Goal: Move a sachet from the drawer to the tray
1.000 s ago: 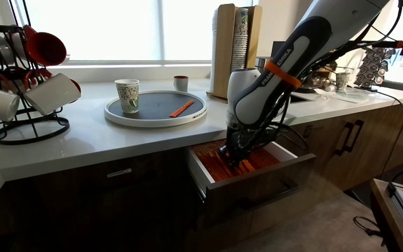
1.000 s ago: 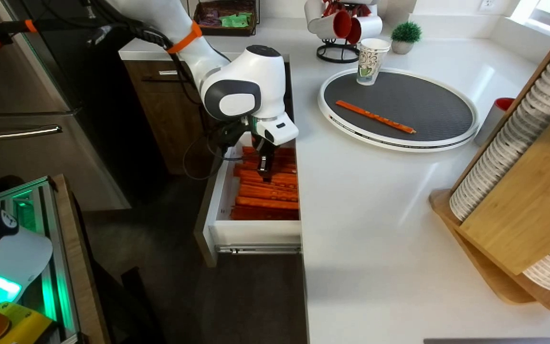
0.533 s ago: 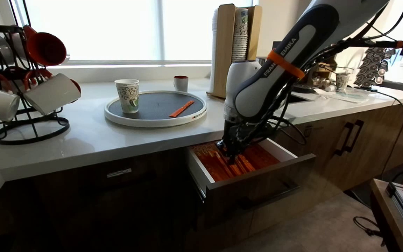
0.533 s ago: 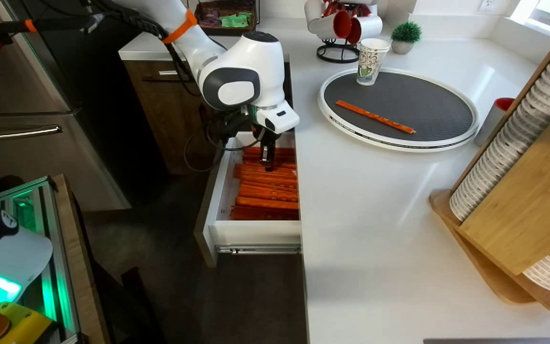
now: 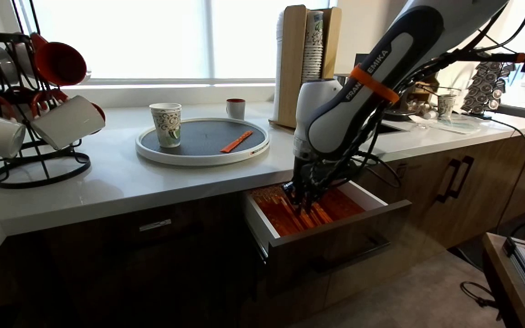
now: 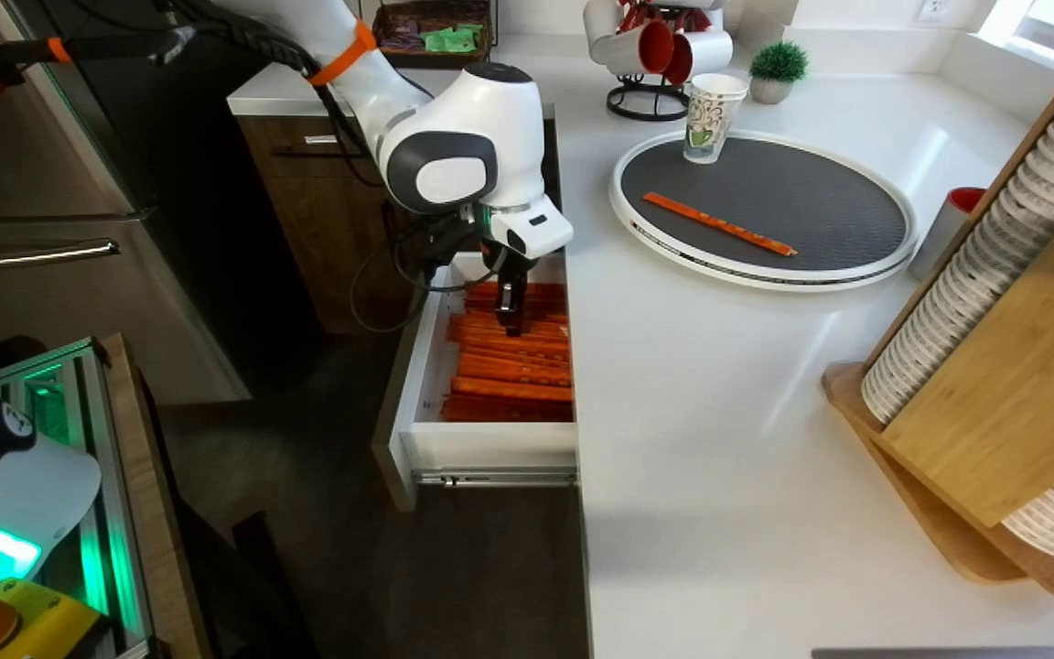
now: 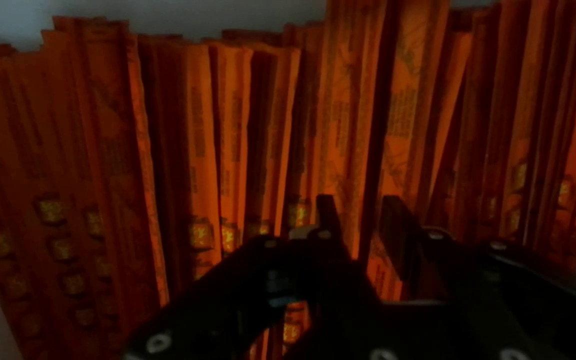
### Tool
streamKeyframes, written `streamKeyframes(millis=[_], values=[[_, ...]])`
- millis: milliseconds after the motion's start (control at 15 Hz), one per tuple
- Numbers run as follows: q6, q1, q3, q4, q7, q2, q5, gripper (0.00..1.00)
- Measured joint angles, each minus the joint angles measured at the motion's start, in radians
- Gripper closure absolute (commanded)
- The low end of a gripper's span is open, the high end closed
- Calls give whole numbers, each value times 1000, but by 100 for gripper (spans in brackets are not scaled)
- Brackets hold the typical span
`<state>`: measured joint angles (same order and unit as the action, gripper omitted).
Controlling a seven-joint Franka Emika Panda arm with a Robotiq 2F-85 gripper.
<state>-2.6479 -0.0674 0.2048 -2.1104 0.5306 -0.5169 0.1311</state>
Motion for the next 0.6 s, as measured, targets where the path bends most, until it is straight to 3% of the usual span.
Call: streamKeyframes(millis=[467,533,600], values=[[0,1,4,-13,0,-14,0,72],[0,1,4,-13,0,-17,0,66],[0,1,4,-13,0,-21,0,47]])
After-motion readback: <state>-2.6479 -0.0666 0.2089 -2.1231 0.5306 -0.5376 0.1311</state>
